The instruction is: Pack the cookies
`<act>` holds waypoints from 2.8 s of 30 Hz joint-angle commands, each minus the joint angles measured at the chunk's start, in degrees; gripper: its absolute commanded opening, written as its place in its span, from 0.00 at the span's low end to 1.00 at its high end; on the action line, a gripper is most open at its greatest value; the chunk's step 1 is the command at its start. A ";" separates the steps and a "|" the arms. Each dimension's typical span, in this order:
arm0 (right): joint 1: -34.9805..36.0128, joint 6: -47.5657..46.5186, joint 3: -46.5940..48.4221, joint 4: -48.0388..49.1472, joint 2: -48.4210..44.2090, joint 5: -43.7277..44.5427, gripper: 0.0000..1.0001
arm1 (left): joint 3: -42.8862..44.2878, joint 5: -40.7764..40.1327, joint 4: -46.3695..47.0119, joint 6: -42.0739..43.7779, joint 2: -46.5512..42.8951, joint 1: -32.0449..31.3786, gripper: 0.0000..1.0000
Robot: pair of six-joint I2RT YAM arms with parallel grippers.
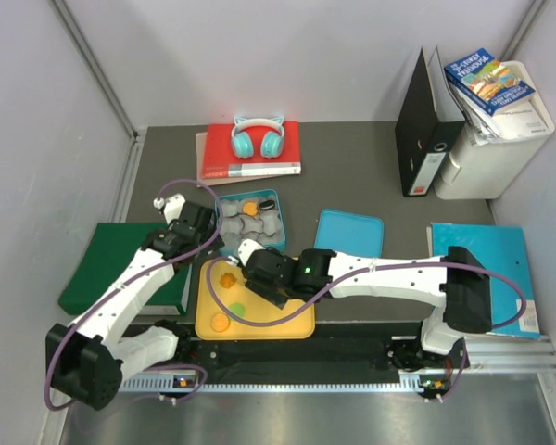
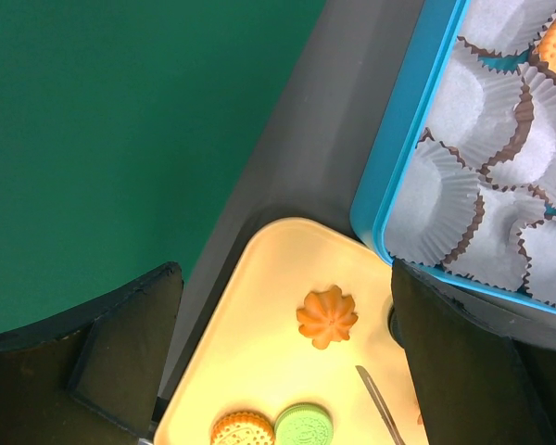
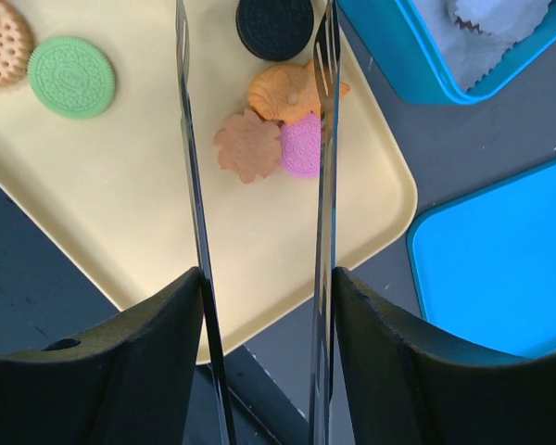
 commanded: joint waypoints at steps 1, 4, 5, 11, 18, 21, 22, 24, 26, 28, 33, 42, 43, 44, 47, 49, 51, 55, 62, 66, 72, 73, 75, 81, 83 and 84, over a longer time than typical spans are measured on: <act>0.55 -1.24 4.11 2.21 1.38 -0.01 0.56 | -0.36 0.09 1.03 0.15 -1.03 0.31 0.98; 0.46 -1.76 4.81 2.03 2.26 0.16 0.56 | -0.36 0.01 0.94 0.15 -1.12 0.31 0.98; 0.55 -1.77 4.90 2.03 2.53 0.25 0.56 | -0.36 0.01 0.94 0.15 -1.12 0.31 0.98; -0.15 -1.77 4.90 1.50 3.23 -0.01 0.56 | -0.45 0.09 0.68 0.06 -1.64 0.40 0.98; -0.59 -1.50 3.41 1.68 3.32 -0.89 0.55 | -0.54 0.01 0.85 -0.03 -1.64 0.31 0.98; -0.85 -1.15 2.79 1.77 3.41 -1.07 0.53 | -0.45 0.01 0.77 -0.03 -1.47 0.31 0.98; -0.86 -0.98 2.70 1.77 3.32 -1.07 0.52 | -0.53 0.01 0.77 -0.03 -1.47 0.31 0.98; -1.21 -0.80 2.00 1.77 3.32 -0.89 0.49 | -0.53 -0.08 0.85 -0.03 -1.64 0.31 0.98; -1.38 -0.45 1.56 1.85 3.23 -0.98 0.49 | -0.53 0.01 0.77 -0.03 -1.56 0.31 0.98; -1.56 -0.45 1.21 1.94 2.97 -1.07 0.47 | -0.36 0.01 0.85 -0.03 -1.56 0.31 0.98; -1.65 -0.27 0.33 1.59 3.23 -0.63 0.45 | -0.53 0.09 0.77 -0.03 -1.47 0.31 0.98; -1.56 -0.01 1.82 0.01 0.16 0.34 0.40 | -0.27 -0.08 0.68 -0.03 -1.64 0.31 0.98; -1.65 -0.18 2.17 -0.34 -0.10 0.60 0.41 | -0.27 -0.08 0.68 -0.03 -1.56 0.31 0.98; -1.65 -0.36 2.87 -1.21 -0.28 0.78 0.41 | -0.27 -0.08 0.77 -0.03 -1.56 0.31 0.98; -1.56 -0.45 3.75 -2.62 -1.16 1.66 0.40 | -0.01 -0.08 0.59 -0.12 -1.47 0.31 0.98; -1.56 -0.45 4.02 -3.07 -2.39 2.36 0.40 | 0.08 -0.17 0.50 -0.12 -1.73 0.31 0.98; -1.38 -0.45 4.98 -4.56 -3.70 2.89 0.40 | 0.43 -0.34 0.33 0.06 -1.82 0.40 0.98; -0.77 -0.45 7.18 -6.84 -6.25 3.94 0.40 | 1.13 -0.70 -0.11 0.32 -1.91 0.49 0.98; -0.77 -1.85 10.17 -9.83 -9.77 8.77 0.40 | 1.93 -0.96 -0.03 0.59 -1.29 0.58 0.98; -1.73 -4.13 11.49 -9.49 -9.51 11.23 0.40 | 2.28 -0.78 0.15 0.76 -0.85 0.66 0.98; -7.26 -5.45 12.37 -5.18 -8.02 9.13 0.40 | 3.07 -1.05 0.06 1.29 -0.33 0.93 0.98; -7.88 -5.54 12.54 -4.92 -7.41 8.87 0.40 | 3.07 -1.05 0.15 1.29 -0.24 1.10 0.98; -10.16 -6.16 12.72 -3.87 -6.44 7.90 0.40 | 3.07 -0.96 0.15 1.64 -0.33 1.19 0.98; -13.51 -7.91 14.82 -1.22 -1.96 4.21 0.40 | 2.19 0.00 1.29 1.90 0.64 1.89 0.98; -13.69 -8.44 16.93 -1.22 0.67 3.86 0.40 | 2.10 0.44 1.47 1.90 0.99 2.16 0.98; -13.86 -8.71 17.55 -1.14 1.38 3.77 0.40 | 2.19 0.79 1.64 1.90 1.34 2.16 0.98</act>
